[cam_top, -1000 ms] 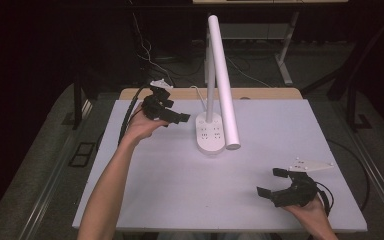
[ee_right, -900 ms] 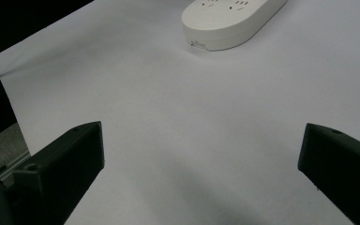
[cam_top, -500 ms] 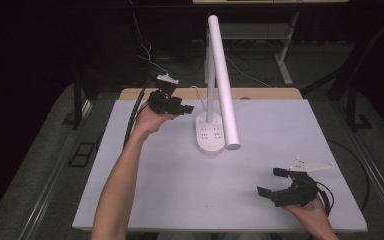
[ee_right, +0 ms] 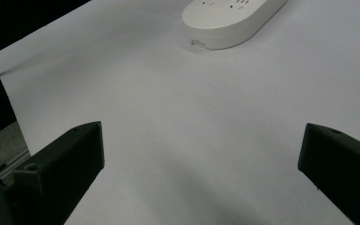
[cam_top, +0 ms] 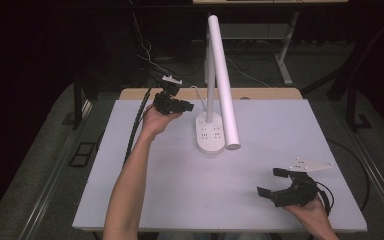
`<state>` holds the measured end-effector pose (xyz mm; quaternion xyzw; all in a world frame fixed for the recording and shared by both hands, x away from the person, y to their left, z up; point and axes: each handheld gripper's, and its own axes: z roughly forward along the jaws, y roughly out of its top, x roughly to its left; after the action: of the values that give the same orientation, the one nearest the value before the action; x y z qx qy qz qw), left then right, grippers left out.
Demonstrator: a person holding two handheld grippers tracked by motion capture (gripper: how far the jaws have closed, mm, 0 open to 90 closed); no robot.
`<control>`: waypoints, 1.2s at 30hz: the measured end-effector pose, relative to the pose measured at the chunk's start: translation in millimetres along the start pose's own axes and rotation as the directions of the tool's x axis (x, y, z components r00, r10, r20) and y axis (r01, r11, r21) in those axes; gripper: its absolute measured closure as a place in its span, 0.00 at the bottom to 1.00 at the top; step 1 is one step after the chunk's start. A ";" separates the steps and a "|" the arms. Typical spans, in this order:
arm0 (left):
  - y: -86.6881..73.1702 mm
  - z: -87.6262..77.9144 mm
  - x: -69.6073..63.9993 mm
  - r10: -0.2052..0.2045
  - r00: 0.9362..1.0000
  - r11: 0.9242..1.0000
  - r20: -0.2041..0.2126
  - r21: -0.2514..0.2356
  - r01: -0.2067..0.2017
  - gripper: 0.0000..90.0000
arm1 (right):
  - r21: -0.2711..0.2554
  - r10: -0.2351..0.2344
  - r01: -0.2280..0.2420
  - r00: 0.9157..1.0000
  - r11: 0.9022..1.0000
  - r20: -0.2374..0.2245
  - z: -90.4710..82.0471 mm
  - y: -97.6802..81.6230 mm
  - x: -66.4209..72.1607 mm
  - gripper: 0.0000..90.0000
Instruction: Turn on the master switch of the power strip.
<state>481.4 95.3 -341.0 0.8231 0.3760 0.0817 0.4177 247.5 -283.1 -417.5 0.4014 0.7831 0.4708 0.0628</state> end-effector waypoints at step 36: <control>-14.0 58.4 3.6 -0.159 0.987 0.987 0.003 0.007 0.159 1.00 | 0.003 -0.011 0.011 1.000 1.000 -0.009 0.3 -0.1 0.7 0.00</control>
<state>502.4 66.3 -389.4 0.7921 0.4400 0.0454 0.4207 247.1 -282.4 -417.5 0.3950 0.7864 0.4709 0.0612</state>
